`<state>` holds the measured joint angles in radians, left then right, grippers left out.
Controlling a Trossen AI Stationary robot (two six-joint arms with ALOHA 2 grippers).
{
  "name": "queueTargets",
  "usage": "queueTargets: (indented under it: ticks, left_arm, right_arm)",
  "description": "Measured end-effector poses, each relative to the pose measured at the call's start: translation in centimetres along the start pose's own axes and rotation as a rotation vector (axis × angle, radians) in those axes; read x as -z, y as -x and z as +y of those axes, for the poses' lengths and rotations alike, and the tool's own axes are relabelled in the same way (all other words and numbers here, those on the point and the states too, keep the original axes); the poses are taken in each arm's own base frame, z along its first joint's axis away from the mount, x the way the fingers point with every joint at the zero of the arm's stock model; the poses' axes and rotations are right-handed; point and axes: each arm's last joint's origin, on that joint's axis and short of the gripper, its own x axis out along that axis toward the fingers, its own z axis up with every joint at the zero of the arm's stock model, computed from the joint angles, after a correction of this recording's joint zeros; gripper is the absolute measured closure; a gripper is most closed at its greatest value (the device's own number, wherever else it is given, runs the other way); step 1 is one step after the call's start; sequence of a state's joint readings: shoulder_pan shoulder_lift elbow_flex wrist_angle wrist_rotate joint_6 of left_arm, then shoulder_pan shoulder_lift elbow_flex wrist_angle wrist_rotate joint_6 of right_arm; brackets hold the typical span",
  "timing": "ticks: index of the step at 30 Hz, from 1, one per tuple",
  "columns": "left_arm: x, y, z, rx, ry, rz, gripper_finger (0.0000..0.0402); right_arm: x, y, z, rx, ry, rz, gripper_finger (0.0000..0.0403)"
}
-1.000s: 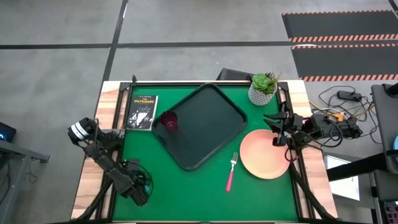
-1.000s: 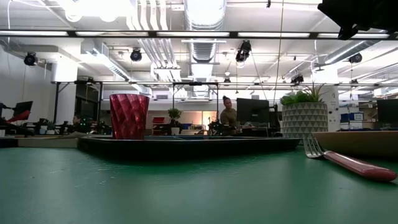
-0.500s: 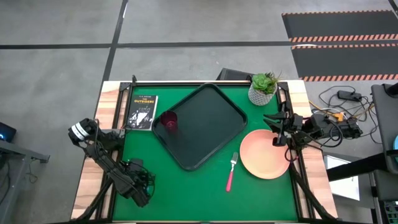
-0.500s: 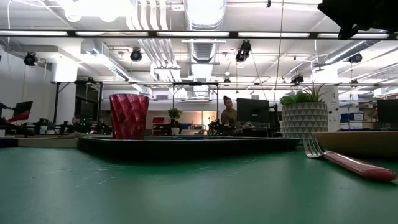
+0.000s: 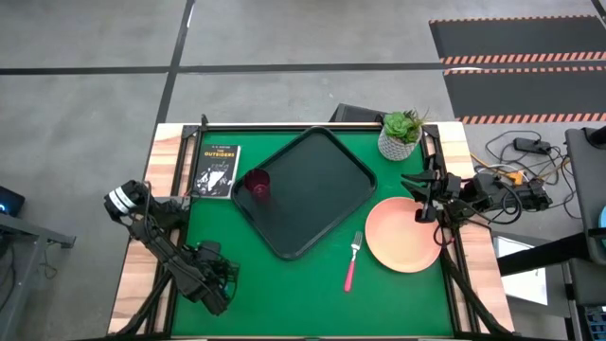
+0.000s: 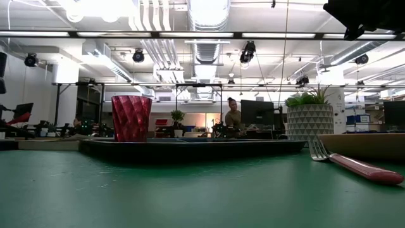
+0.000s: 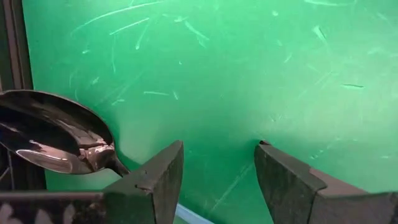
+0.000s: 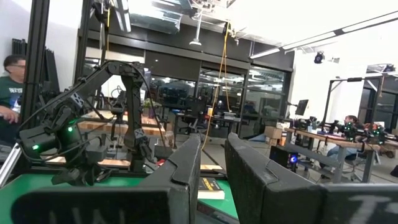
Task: Pick and place plate/cup/fork/spoon on tray
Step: Put the blue spoon on the black serving tray to the bottom right of the red glass
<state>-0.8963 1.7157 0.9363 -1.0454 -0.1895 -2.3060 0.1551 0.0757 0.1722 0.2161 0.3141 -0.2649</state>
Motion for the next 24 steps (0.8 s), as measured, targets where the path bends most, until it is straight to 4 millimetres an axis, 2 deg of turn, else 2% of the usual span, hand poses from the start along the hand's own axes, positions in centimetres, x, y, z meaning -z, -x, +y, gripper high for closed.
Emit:
queueTargets:
  ticks: [5, 9, 13, 16, 24]
  left_arm:
    - [0.4, 1.0, 0.0, -0.076, -0.057, 0.134, 0.0224]
    - [0.0, 1.9, 0.3, -0.111, -0.069, 0.132, 0.0244]
    - [-0.7, 2.1, 1.3, -0.244, -0.072, 0.109, 0.0323]
    - [-0.8, 1.8, 1.6, -0.275, -0.07, 0.104, 0.0386]
    - [-1.0, 0.3, 2.4, -0.348, -0.046, 0.091, 0.0387]
  right_arm:
    - [0.0, 0.0, 0.0, 0.0, 0.0, 0.0, 0.0339]
    - [0.0, 0.0, 0.0, 0.001, 0.0, -0.002, 0.0339]
    - [0.0, 0.0, 0.0, 0.001, 0.0, -0.002, 0.0339]
    - [0.0, 0.0, 0.0, 0.001, 0.0, -0.002, 0.0339]
    - [0.0, 0.0, 0.0, 0.001, 0.0, -0.002, 0.0339]
